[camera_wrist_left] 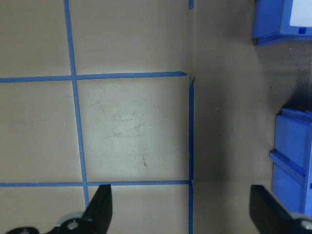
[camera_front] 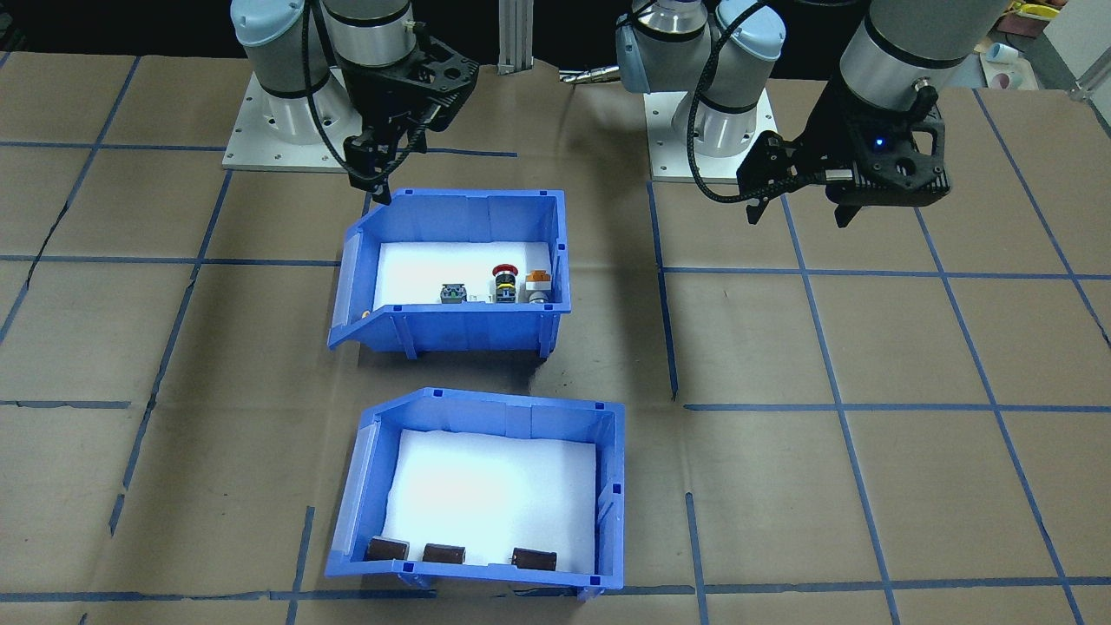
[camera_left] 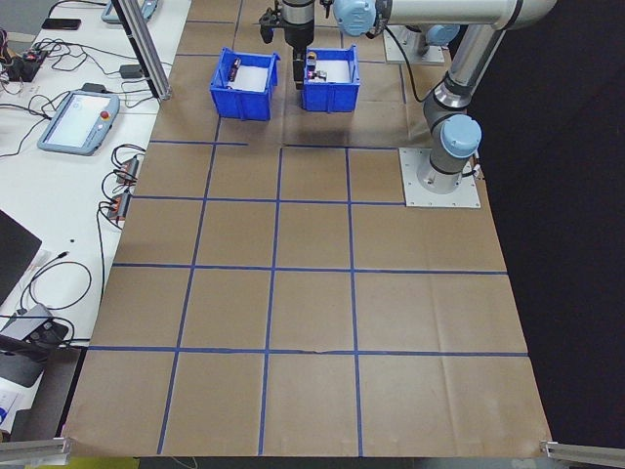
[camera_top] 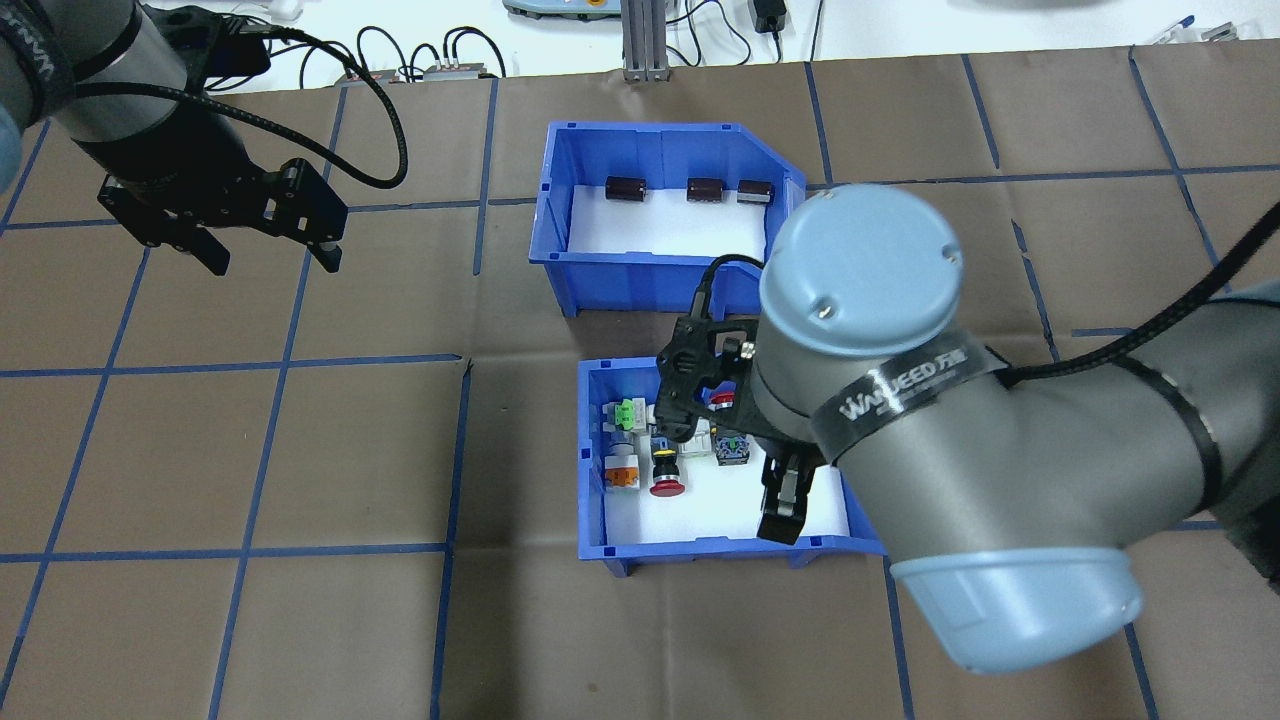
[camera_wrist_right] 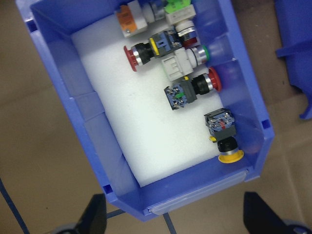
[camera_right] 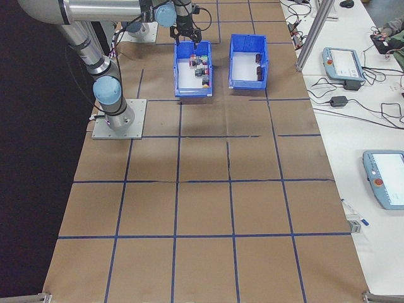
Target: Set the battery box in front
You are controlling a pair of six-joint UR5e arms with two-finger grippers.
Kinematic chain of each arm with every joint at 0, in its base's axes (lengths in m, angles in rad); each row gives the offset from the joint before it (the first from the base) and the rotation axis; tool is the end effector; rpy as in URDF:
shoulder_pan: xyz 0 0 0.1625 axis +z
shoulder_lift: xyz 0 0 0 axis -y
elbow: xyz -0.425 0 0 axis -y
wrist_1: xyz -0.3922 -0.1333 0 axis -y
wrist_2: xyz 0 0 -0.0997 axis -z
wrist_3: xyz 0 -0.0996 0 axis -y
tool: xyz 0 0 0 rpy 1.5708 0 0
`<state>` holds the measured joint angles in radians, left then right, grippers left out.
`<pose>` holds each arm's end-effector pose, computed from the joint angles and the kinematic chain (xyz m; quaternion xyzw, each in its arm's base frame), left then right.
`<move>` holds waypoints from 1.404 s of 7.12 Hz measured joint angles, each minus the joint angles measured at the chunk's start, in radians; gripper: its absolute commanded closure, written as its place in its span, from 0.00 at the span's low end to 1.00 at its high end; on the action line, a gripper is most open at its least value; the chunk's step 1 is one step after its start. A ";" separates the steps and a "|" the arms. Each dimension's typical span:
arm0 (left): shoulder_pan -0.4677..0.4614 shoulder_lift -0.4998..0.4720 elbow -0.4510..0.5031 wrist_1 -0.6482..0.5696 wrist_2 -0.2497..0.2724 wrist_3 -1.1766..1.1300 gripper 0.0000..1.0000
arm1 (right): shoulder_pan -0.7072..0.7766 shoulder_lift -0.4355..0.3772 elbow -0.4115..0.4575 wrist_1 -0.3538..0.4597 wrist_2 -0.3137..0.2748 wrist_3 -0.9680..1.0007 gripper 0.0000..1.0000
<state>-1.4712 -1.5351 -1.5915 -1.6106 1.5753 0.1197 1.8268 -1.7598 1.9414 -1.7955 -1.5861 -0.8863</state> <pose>-0.0850 -0.4850 0.4911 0.0101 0.9999 0.0126 0.0009 0.2312 -0.3631 0.4139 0.5403 -0.8411 0.0181 0.0140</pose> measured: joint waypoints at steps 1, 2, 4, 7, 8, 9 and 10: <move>0.000 -0.001 0.000 0.000 0.000 -0.001 0.02 | -0.083 0.000 -0.009 0.002 0.012 0.046 0.00; 0.000 -0.002 0.000 0.000 0.000 0.000 0.02 | -0.161 0.000 -0.017 0.001 0.029 0.114 0.00; -0.001 0.001 -0.001 0.001 0.000 0.000 0.02 | -0.255 0.016 -0.070 -0.004 0.039 0.354 0.00; -0.001 0.004 -0.001 0.000 0.001 0.001 0.02 | -0.272 0.129 -0.254 0.056 0.031 0.741 0.00; -0.001 0.004 -0.001 0.000 0.001 0.001 0.02 | -0.273 0.165 -0.294 0.079 0.030 0.825 0.00; -0.001 0.004 -0.001 0.000 0.000 0.001 0.02 | -0.273 0.188 -0.308 0.091 0.028 0.904 0.00; -0.001 0.003 -0.001 0.000 0.000 0.001 0.02 | -0.273 0.203 -0.314 0.101 0.027 0.952 0.00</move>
<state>-1.4718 -1.5324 -1.5923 -1.6107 1.5756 0.1212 1.5539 -1.5567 1.6273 -1.6949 -1.5592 0.0660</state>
